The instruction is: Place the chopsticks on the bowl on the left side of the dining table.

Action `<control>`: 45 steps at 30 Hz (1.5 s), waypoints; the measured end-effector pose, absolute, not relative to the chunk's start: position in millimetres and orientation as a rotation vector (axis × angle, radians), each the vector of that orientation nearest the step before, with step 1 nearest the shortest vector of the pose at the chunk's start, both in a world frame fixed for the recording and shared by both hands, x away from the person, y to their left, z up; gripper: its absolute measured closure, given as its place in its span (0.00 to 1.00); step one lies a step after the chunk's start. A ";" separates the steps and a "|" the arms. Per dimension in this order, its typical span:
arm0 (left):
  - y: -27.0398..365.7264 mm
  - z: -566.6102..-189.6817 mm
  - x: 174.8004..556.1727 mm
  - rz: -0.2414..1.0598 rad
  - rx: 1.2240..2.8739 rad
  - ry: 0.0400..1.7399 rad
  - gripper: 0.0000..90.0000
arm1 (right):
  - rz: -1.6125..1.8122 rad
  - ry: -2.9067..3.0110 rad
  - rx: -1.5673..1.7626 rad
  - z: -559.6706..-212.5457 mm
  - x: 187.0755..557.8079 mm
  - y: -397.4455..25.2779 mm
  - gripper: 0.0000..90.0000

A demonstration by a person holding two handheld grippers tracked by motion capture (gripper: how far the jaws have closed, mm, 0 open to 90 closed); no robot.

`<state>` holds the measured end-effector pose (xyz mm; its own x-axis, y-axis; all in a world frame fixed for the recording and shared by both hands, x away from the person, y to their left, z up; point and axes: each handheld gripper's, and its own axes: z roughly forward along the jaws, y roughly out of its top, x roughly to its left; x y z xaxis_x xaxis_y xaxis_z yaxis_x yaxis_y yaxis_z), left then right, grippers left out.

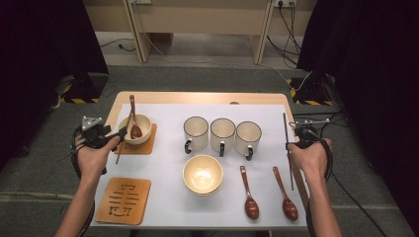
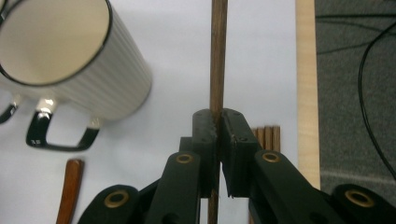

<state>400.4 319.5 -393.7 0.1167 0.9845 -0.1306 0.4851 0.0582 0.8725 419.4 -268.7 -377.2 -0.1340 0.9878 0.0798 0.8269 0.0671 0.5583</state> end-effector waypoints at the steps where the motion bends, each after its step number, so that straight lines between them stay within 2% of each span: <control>1: 319.8 -393.3 400.2 0.746 1.547 1.489 0.40 | 0.714 2.019 1.806 -375.9 419.9 -268.7 0.94; 45: 322.4 -391.4 396.4 0.761 1.530 1.477 0.41 | 1.080 1.631 1.445 -346.7 454.6 -241.6 0.94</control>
<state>396.4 322.4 -391.4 0.1156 0.9846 -0.1315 0.4637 0.0636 0.8837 454.6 -241.6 -346.7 -0.1373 0.9902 0.0271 0.4116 0.0322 0.9108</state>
